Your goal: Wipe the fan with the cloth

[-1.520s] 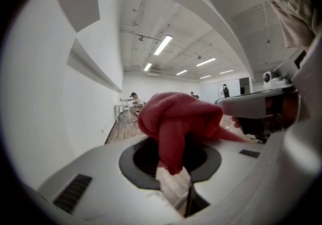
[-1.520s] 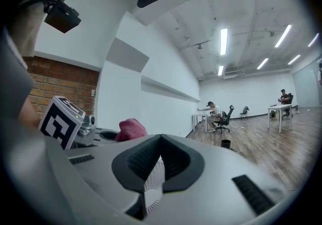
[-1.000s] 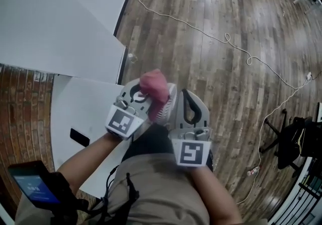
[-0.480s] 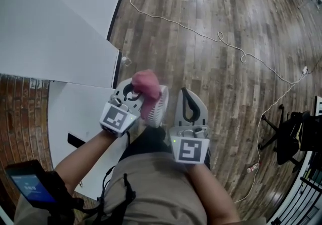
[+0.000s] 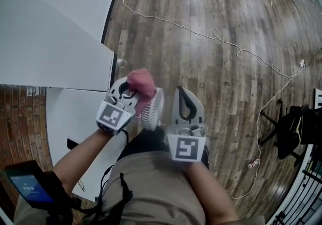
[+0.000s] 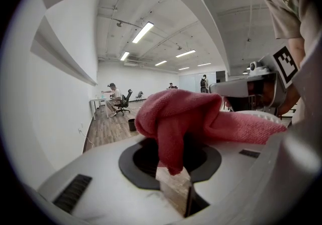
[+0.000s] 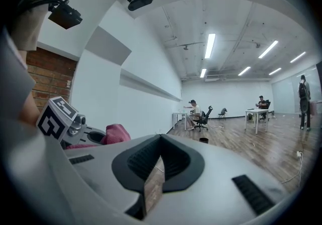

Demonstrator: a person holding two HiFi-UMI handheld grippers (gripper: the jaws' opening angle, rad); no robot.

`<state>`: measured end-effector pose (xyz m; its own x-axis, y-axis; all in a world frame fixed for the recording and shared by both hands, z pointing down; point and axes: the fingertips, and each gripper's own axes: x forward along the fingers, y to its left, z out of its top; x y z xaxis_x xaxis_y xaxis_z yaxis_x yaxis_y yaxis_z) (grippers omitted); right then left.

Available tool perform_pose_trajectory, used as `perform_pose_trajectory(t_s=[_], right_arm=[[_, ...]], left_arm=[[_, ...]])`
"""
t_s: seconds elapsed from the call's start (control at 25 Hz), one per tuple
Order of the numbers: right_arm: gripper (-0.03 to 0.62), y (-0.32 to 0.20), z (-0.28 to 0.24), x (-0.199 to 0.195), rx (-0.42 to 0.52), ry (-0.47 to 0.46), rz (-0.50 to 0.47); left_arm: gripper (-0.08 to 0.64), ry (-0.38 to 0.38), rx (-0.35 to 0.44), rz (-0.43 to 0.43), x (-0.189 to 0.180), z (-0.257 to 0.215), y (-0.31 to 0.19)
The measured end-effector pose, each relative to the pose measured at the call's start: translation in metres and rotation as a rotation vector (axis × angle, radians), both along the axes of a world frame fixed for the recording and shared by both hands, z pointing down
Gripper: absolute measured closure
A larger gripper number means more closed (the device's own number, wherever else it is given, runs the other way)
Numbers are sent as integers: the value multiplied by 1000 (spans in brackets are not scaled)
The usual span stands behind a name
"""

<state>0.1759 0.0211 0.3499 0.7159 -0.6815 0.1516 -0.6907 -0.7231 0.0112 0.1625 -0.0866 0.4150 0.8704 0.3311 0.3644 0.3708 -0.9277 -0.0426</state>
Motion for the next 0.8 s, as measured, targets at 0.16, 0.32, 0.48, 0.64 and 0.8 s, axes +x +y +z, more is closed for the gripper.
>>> perform_pose_trajectory(t_s=[0.16, 0.32, 0.48, 0.64, 0.8], right_arm=[[594, 3, 2, 8, 0, -6, 25], [594, 3, 3, 15, -10, 1, 42], [594, 8, 3, 20, 11, -15, 53], [594, 0, -8, 17, 97, -4, -33], [594, -16, -17, 4, 132, 13, -119]], left_arm=[[474, -7, 0, 17, 8, 4, 1], [474, -10, -4, 23, 12, 7, 0], [474, -17, -9, 36, 12, 7, 5], [472, -7, -24, 17, 13, 5, 2], [472, 25, -50, -25, 10, -3, -5]])
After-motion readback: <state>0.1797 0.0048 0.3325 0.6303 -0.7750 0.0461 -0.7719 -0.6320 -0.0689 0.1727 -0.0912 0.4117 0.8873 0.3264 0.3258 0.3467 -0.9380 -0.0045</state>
